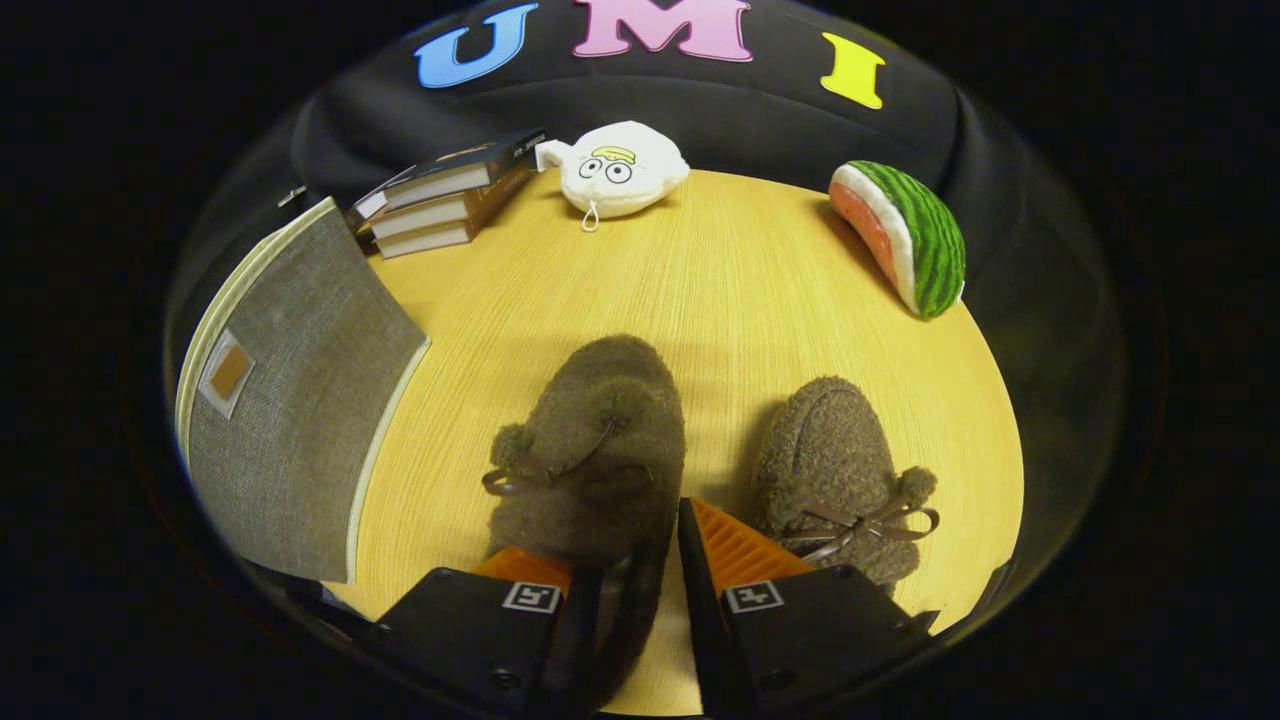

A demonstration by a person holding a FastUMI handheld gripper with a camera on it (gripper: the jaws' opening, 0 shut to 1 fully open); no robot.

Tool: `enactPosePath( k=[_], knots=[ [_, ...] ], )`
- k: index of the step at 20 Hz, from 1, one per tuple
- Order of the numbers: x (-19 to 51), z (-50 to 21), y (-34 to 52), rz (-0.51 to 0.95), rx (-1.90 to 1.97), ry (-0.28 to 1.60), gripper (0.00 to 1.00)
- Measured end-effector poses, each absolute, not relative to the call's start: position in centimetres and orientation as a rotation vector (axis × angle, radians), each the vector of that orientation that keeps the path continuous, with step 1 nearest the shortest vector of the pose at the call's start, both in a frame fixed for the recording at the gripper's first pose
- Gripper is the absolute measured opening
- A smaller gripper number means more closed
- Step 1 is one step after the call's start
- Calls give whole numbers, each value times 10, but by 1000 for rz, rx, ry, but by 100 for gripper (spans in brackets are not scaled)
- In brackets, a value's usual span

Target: Open the storage box then place both shoes into the box .Put the left shoe in first, then the right shoe, with the right side of both shoes facing outward in a uniform manner.

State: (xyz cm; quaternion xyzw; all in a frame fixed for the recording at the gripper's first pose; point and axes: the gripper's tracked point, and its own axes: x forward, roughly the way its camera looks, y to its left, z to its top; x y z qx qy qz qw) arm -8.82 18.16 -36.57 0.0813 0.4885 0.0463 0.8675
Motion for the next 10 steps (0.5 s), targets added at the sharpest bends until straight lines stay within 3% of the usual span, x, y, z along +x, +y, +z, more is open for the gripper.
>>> enactPosePath(
  k=[2,5,10],
  knots=[
    [-83,-367,181,70,161,1002,36],
    [-85,-361,179,75,183,1003,10],
    [-86,-322,170,28,287,1019,9]
  ],
)
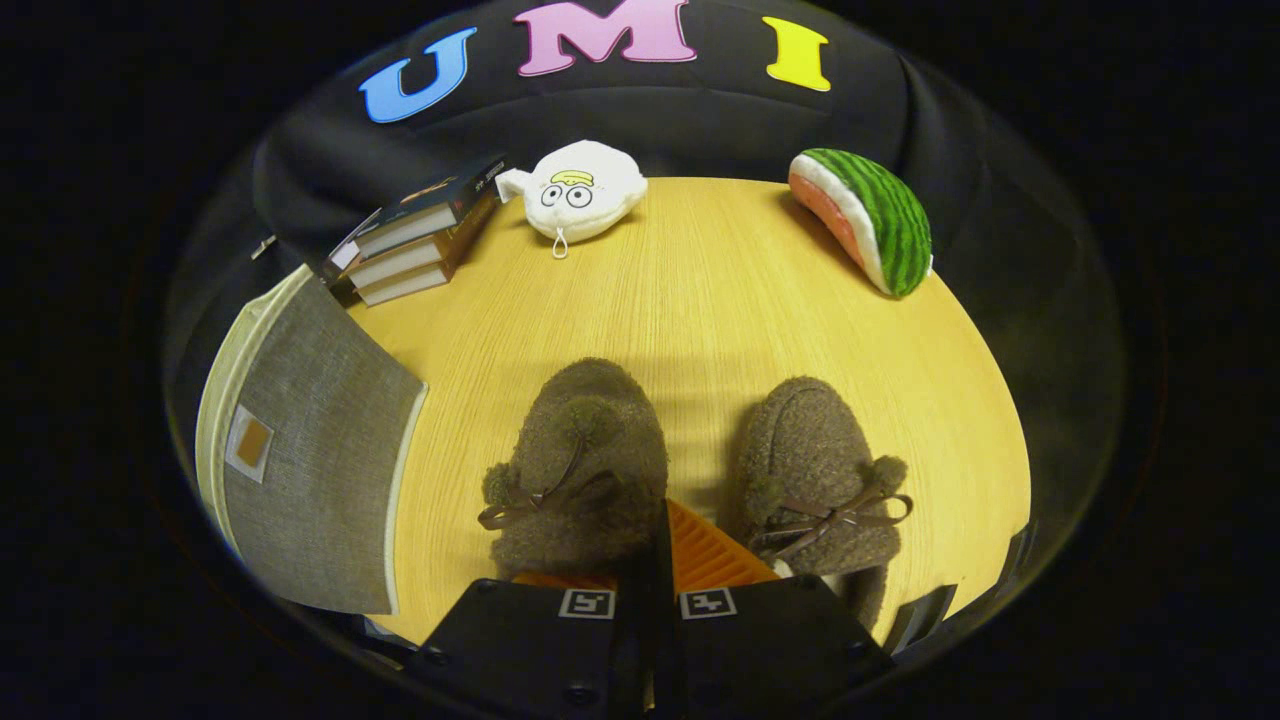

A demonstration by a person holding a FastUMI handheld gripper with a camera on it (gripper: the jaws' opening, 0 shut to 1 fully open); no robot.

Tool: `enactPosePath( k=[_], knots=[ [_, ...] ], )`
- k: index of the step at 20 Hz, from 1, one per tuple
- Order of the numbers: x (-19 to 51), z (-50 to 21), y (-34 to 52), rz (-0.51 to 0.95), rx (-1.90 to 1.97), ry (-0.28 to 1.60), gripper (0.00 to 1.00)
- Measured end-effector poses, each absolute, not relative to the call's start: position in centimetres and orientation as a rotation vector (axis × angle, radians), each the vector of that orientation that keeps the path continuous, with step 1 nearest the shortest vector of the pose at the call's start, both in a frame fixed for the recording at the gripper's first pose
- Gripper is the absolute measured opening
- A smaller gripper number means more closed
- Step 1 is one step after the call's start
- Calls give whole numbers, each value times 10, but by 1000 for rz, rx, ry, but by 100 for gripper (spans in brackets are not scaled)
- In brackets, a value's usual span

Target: Open the storage box then place both shoes into the box .Put the left shoe in first, then the right shoe, with the right side of both shoes facing outward in a uniform manner.

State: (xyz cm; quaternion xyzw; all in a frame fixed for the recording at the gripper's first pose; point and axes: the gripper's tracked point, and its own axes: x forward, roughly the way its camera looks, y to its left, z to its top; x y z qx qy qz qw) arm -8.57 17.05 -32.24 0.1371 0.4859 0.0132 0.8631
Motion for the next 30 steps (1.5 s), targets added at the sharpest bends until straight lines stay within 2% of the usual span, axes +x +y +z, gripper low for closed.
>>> enactPosePath(
  k=[8,15,20,30],
  knots=[
    [-60,-217,210,76,340,1000,9],
    [-51,-154,305,131,467,1086,9],
    [-54,-154,382,202,485,1156,9],
    [-54,-204,465,172,403,1269,9]
  ],
)
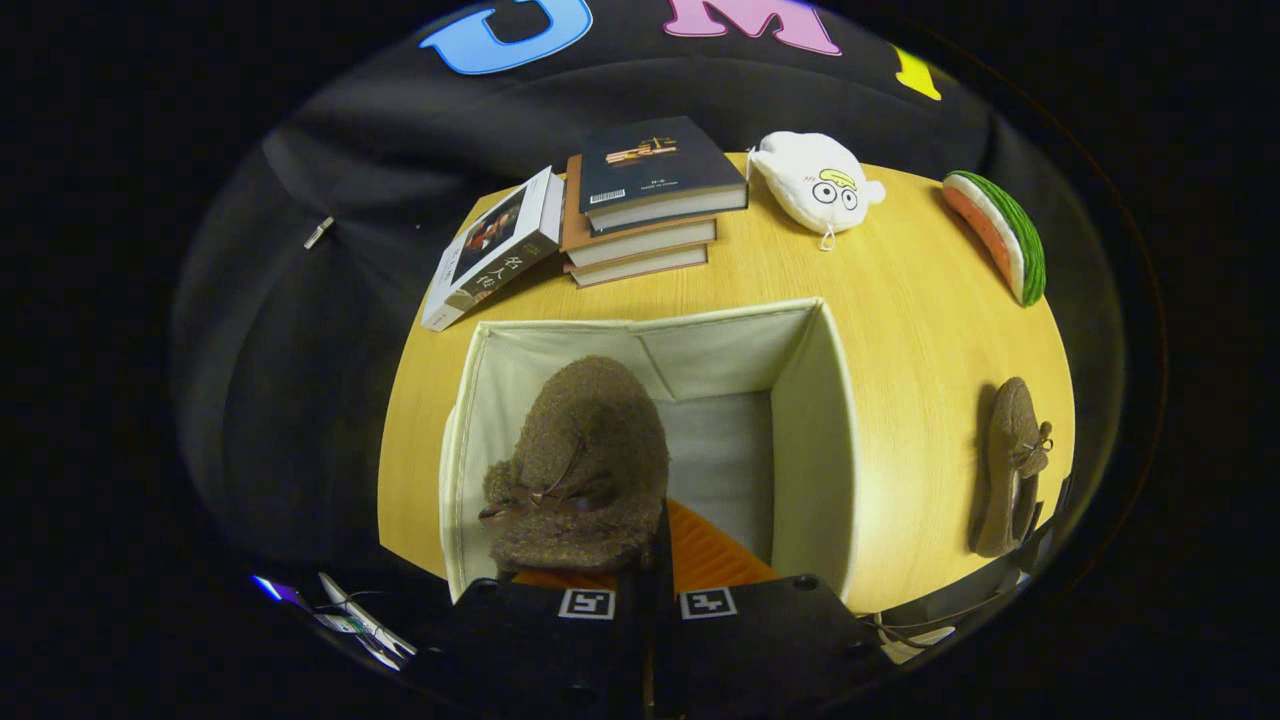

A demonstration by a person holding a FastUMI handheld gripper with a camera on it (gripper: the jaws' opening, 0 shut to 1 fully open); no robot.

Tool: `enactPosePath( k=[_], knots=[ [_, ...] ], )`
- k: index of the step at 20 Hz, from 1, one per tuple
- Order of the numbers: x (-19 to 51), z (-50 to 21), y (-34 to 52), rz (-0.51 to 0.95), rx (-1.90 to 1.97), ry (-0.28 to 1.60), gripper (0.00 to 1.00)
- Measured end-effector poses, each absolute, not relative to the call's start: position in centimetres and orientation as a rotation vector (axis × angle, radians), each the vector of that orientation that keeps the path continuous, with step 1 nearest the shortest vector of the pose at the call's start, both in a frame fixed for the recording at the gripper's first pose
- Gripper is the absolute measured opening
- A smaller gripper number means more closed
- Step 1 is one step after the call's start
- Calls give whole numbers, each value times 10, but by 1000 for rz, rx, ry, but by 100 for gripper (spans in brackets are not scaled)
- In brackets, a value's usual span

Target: Open the storage box then place both shoes into the box .Put the left shoe in first, then the right shoe, with the right side of both shoes facing outward in a uniform manner.

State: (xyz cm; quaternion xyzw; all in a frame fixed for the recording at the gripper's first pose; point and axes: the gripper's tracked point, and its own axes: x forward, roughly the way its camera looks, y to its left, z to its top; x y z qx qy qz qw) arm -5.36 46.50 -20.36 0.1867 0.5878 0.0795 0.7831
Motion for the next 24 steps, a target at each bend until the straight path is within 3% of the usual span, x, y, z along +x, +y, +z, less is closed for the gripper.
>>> enactPosePath(
  k=[7,10,16,19,24],
  knots=[
    [-58,-225,484,133,446,1333,10],
    [-63,-221,499,184,501,1363,18],
    [-70,-209,522,342,534,1338,90],
    [-74,-200,519,380,533,1311,98],
    [-75,-158,501,476,512,1187,99]
  ],
)
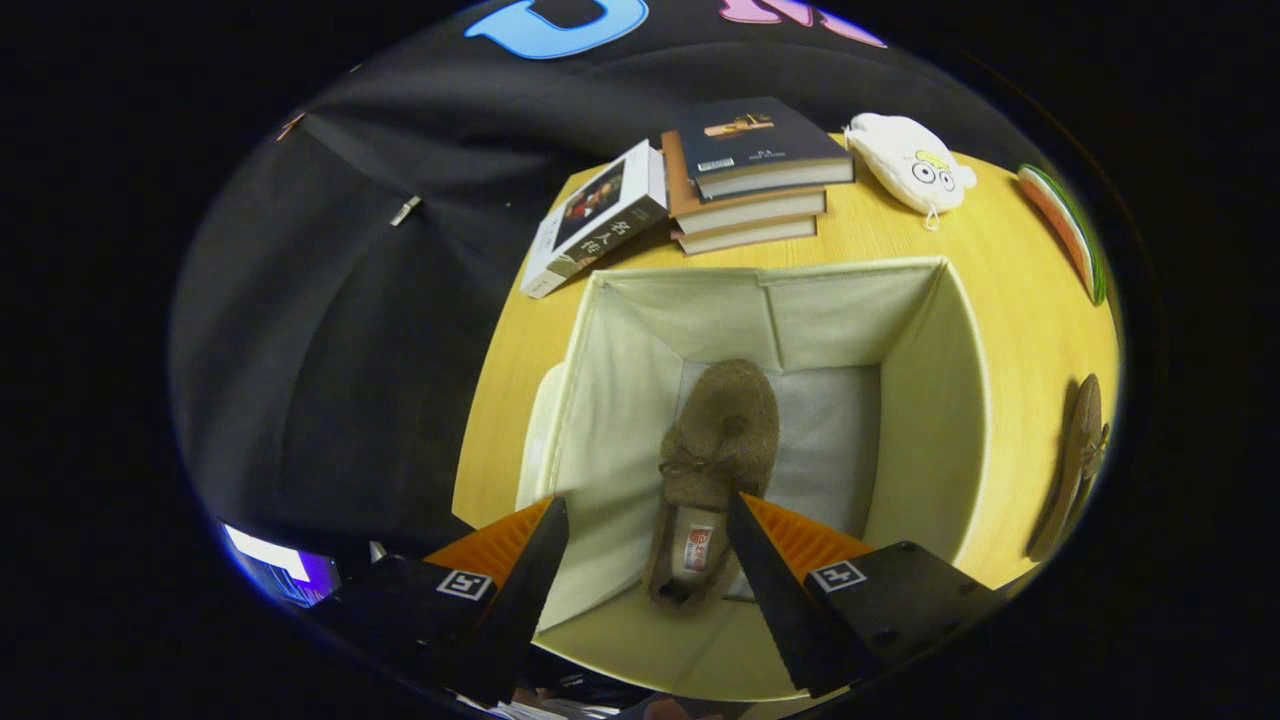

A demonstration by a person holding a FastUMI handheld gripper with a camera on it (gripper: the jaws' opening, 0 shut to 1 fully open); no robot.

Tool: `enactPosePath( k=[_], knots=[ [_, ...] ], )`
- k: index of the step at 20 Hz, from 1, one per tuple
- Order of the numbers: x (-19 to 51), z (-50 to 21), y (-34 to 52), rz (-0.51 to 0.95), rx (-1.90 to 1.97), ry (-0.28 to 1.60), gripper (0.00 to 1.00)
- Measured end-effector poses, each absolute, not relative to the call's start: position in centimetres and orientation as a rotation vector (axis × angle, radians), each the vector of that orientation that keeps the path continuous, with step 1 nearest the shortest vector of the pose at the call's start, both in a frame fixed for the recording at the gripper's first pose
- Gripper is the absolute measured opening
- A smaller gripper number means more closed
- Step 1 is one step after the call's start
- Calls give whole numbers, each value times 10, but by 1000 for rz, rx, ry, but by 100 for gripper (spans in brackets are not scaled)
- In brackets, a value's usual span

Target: Open the storage box then place both shoes into the box .Put the left shoe in first, then the right shoe, with the right side of both shoes facing outward in a uniform manner.

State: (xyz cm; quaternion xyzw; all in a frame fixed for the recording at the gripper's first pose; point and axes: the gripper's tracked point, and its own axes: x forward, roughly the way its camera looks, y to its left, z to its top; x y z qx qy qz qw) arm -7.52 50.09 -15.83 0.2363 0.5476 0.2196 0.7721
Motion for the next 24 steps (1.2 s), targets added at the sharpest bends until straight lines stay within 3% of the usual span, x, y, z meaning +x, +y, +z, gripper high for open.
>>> enactPosePath(
  k=[6,12,20,24],
  knots=[
    [-53,-105,427,505,396,908,99],
    [-48,-108,288,360,174,749,98],
    [-104,-210,103,67,25,895,97],
    [-130,-265,55,-6,25,982,97]
  ],
)
